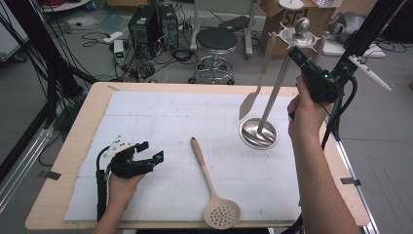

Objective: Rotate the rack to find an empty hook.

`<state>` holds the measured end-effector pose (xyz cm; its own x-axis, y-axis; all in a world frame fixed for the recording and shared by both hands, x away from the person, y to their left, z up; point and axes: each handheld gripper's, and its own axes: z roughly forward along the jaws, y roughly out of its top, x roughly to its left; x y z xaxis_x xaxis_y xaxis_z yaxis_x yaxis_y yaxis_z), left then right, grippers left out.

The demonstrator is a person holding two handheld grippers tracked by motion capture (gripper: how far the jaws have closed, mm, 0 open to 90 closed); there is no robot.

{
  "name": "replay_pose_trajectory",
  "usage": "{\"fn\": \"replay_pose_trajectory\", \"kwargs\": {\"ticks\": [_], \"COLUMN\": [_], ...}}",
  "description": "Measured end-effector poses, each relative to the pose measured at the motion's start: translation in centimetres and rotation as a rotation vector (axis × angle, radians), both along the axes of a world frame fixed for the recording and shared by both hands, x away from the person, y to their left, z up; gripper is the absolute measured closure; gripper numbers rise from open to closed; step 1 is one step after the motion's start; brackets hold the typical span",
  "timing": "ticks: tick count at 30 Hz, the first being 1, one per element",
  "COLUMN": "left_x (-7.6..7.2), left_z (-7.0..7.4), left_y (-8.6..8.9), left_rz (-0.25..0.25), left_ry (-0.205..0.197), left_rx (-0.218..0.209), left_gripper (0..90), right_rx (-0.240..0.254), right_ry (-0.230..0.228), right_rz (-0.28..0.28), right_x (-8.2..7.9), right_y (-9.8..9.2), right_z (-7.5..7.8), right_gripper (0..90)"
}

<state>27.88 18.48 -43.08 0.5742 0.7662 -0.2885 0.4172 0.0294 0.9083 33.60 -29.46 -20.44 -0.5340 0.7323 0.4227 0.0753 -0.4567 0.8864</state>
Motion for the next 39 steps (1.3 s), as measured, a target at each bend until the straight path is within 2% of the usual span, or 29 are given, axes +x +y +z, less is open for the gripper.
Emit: {"fn": "replay_pose_trajectory", "kwargs": {"ticks": [9, 19, 21, 27, 34, 39], "left_x": [0.0, 0.0, 0.0, 0.0, 0.0, 0.0], "left_z": [0.0, 0.0, 0.0, 0.0, 0.0, 0.0], "left_y": [-0.2, -0.3, -0.3, -0.3, -0.3, -0.2], "left_rz": [-0.007, -0.003, -0.003, -0.004, -0.005, -0.002], "left_ry": [0.002, 0.004, 0.003, 0.002, 0.003, 0.001], "left_rx": [0.008, 0.006, 0.006, 0.006, 0.004, 0.001], "left_gripper": [22.1, 22.1, 22.1, 22.1, 22.1, 22.1], "right_rx": [0.035, 0.064, 0.057, 0.037, 0.016, 0.006], "right_ry": [0.033, 0.012, -0.006, -0.016, -0.017, -0.017], "right_rz": [-0.036, -0.079, -0.089, -0.075, -0.053, -0.05], "right_x": [-0.3, -0.8, -0.9, -1.2, -1.0, -0.9], "right_y": [-2.0, -3.8, -3.8, -3.2, -1.8, -1.5], "right_z": [-1.7, -0.9, -0.6, -0.3, -0.2, -0.2], "right_gripper": [90.0, 90.0, 90.0, 90.0, 90.0, 90.0]}}
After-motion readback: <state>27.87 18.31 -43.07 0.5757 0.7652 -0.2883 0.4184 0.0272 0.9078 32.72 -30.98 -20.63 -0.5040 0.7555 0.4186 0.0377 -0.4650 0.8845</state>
